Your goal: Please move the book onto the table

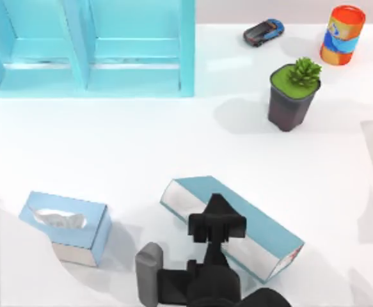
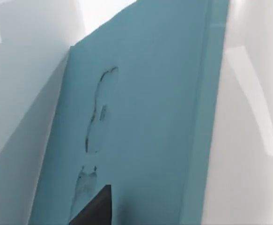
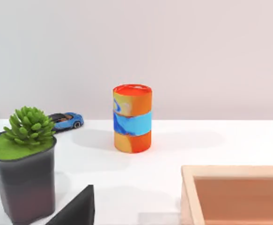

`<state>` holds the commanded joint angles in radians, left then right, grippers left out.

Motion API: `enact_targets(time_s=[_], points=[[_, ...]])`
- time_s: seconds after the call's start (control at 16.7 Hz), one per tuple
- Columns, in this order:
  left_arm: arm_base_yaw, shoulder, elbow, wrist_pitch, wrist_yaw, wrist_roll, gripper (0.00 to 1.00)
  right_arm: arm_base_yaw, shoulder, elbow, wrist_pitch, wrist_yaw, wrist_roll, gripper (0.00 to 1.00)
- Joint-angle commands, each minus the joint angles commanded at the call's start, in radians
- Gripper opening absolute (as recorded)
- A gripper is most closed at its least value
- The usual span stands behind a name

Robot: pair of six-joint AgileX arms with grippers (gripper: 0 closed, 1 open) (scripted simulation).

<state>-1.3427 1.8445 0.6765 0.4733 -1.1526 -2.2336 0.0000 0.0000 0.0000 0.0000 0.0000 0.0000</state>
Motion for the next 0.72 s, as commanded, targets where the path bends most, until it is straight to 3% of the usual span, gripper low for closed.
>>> enact_targets(time_s=[0.48,0.72], points=[[-0.001,0.001,-0.002,-0.002,0.001,-0.001,1.0,0.0,0.0,0.0,0.0,0.0,0.0,1.0],[-0.049,0.003,0.05,-0.099,-0.002,-0.103,1.0,0.0,0.0,0.0,0.0,0.0,0.0,1.0]])
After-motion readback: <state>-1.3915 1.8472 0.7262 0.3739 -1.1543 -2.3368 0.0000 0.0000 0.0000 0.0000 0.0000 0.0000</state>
